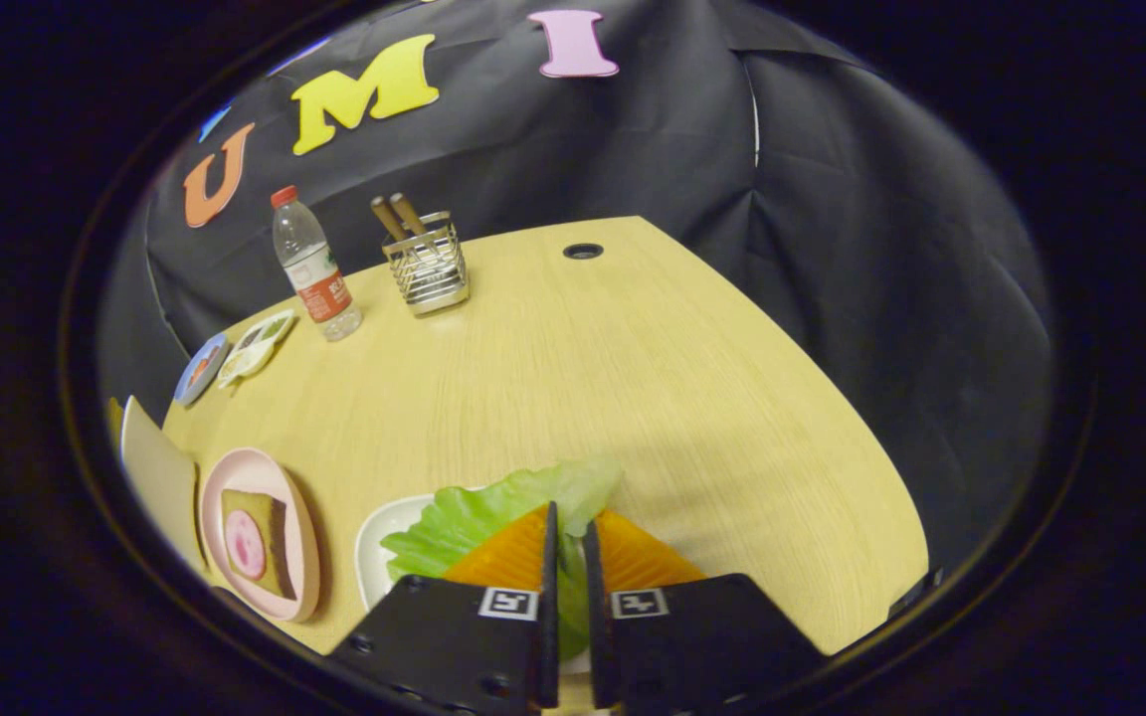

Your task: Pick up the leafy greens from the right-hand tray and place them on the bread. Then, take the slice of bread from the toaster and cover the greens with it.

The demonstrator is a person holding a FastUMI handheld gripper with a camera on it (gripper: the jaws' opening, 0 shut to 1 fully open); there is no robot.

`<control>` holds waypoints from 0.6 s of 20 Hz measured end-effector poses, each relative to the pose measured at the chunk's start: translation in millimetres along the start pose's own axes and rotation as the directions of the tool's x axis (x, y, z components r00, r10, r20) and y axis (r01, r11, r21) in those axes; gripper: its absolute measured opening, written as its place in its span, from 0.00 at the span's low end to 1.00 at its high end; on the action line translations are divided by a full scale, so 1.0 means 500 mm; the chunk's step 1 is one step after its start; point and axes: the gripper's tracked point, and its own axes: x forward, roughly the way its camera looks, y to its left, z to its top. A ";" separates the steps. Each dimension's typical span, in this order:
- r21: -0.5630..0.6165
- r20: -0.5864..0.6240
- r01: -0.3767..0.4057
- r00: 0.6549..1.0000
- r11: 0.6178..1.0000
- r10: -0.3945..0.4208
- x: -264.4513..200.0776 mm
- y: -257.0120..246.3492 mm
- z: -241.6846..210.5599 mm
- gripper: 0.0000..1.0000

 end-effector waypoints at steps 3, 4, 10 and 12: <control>-0.019 0.032 0.001 0.999 1.000 0.000 -0.024 0.015 0.011 0.01; -0.027 0.053 0.004 0.999 1.000 -0.002 -0.036 0.019 0.020 0.01; -0.074 0.169 0.026 0.986 0.997 -0.013 -0.137 0.061 0.055 0.00; -0.086 0.198 0.031 0.980 0.996 -0.013 -0.176 0.083 0.061 0.00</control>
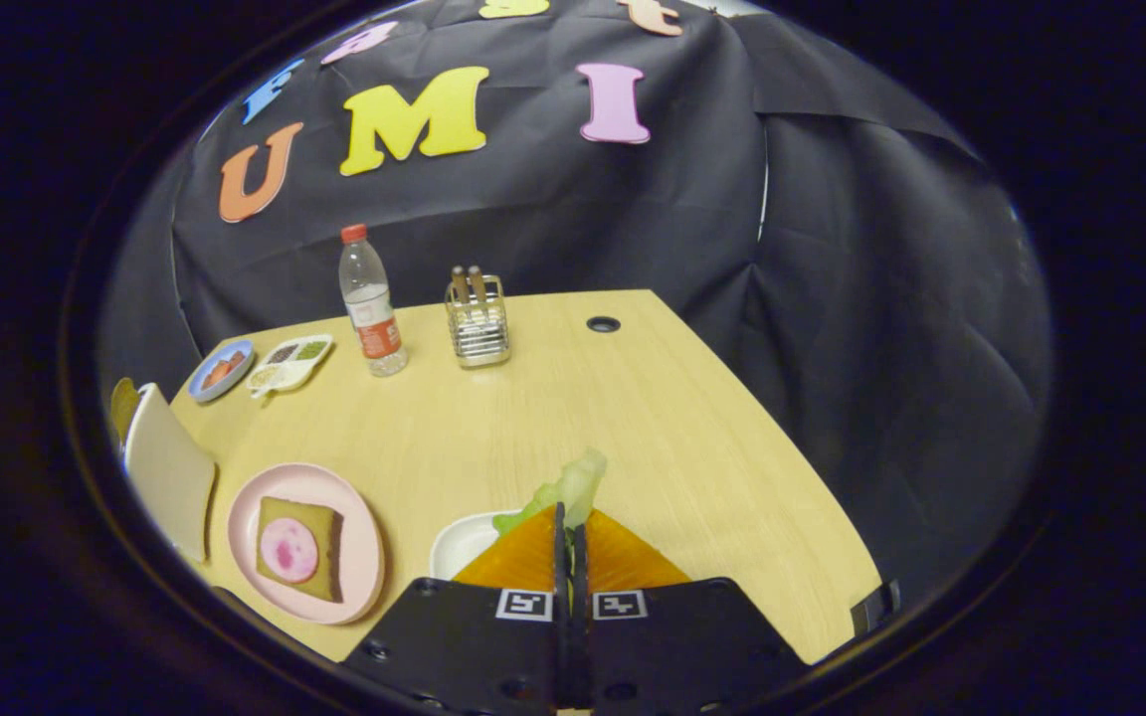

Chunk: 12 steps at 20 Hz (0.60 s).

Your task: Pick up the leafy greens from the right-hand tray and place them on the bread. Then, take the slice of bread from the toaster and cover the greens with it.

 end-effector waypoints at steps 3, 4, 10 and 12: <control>-0.010 0.056 -0.015 0.998 1.000 0.016 -0.061 0.048 0.023 0.00; -0.015 0.075 -0.018 0.997 1.000 0.019 -0.082 0.064 0.032 0.00; -0.074 0.136 -0.034 0.990 0.997 0.044 -0.161 0.177 0.038 0.00; -0.094 0.144 -0.040 0.988 0.995 0.053 -0.175 0.215 0.031 0.00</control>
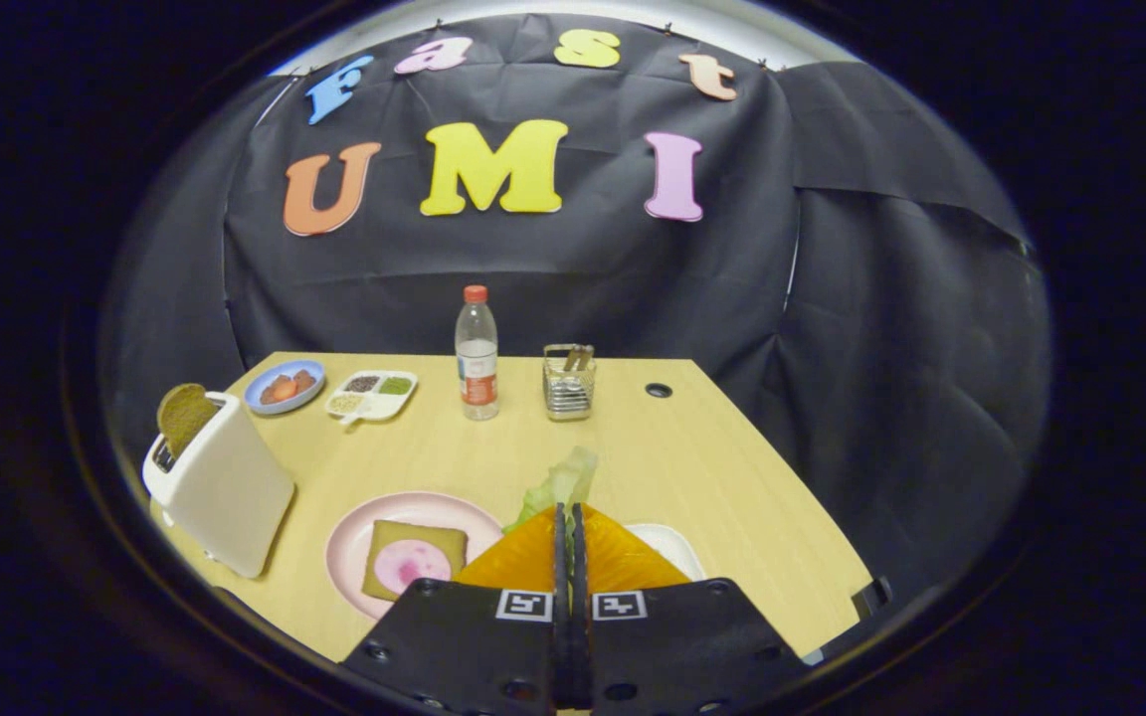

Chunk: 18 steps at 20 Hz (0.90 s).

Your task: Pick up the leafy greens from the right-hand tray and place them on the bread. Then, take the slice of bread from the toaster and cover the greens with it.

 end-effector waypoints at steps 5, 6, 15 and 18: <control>-0.027 -0.002 -0.047 0.999 0.999 0.047 -0.019 0.113 -0.023 0.00; -0.034 -0.001 -0.057 0.998 0.998 0.057 -0.022 0.135 -0.025 0.00; -0.085 -0.019 -0.207 0.978 0.975 0.206 -0.033 0.339 -0.056 0.00; -0.102 -0.008 -0.221 0.975 0.970 0.221 -0.008 0.351 -0.059 0.00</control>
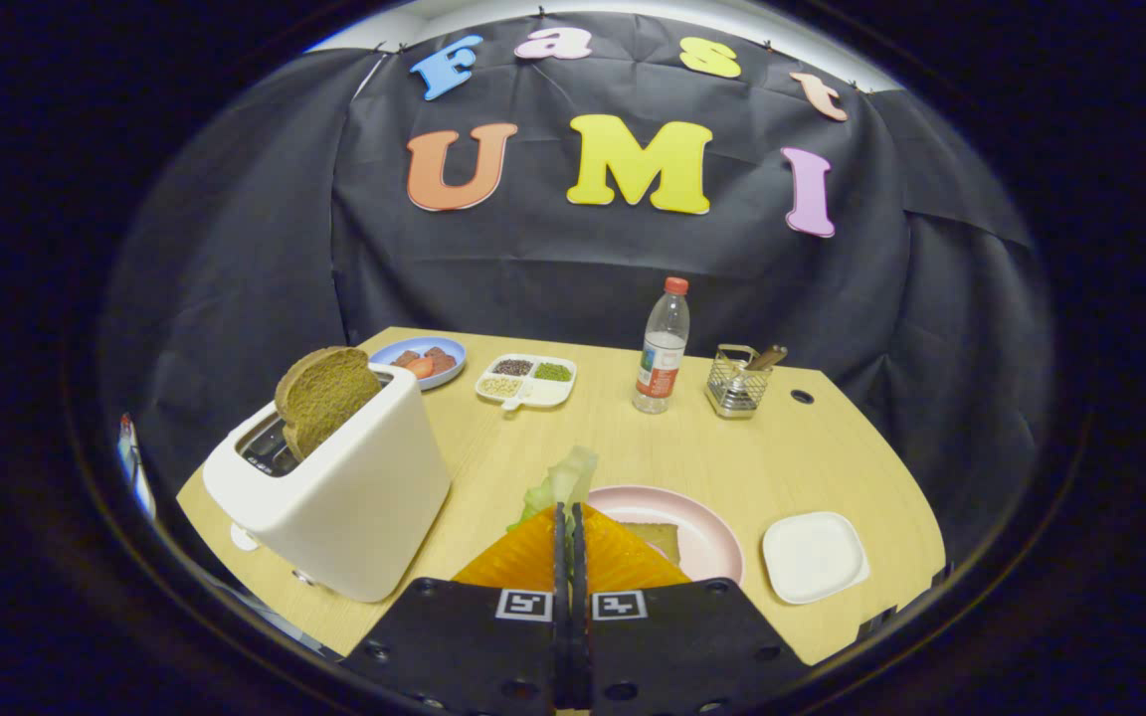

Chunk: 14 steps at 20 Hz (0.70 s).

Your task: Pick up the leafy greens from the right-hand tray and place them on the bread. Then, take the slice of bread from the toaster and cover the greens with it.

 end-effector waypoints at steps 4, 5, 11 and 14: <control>0.026 -0.032 -0.003 0.999 1.000 0.004 0.070 -0.036 -0.033 0.00; 0.046 -0.050 -0.005 0.999 0.999 0.007 0.086 -0.051 -0.044 0.00; 0.109 -0.113 -0.010 0.993 0.994 0.022 0.156 -0.104 -0.086 0.00; 0.119 -0.145 -0.027 0.988 0.992 0.045 0.181 -0.110 -0.109 0.00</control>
